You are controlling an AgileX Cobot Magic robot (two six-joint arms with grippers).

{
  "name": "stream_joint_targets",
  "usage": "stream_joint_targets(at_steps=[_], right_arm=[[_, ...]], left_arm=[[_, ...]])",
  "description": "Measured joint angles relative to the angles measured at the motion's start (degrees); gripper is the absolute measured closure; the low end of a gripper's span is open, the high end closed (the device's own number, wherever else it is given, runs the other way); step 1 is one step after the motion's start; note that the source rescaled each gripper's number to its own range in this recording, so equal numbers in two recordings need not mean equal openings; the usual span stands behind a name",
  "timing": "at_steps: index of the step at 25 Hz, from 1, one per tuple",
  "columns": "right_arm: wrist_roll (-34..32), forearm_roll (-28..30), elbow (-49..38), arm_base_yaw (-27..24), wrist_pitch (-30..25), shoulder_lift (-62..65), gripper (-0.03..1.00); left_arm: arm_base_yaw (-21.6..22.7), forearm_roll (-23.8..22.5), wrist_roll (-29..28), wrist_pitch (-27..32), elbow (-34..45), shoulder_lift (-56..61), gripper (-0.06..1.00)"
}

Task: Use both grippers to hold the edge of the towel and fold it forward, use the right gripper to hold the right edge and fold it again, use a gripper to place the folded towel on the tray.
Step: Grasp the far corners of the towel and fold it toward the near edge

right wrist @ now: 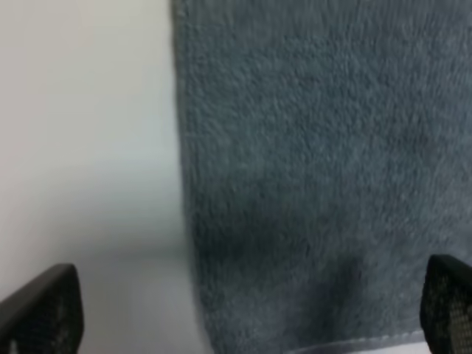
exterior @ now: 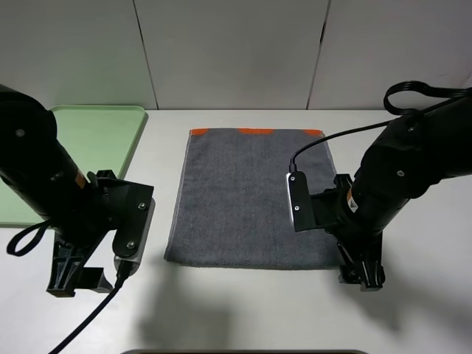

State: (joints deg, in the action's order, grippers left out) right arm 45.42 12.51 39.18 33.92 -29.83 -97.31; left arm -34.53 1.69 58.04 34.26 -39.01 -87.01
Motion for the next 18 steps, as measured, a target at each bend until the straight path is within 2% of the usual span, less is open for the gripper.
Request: stream_joint_targets(at_steps=[8,18], right_arm=[[1.6,0.3,0.0,-4.6,1.9,-0.8,-0.03],[3.2,-1.1,0.0,-4.7,3.3,-4.7,-0.03]], left_arm=[[0.0,0.0,-0.1,0.0,0.0,0.0,0.06],[0.0,0.0,1.0,-0.6,0.0,0.0,0.06]])
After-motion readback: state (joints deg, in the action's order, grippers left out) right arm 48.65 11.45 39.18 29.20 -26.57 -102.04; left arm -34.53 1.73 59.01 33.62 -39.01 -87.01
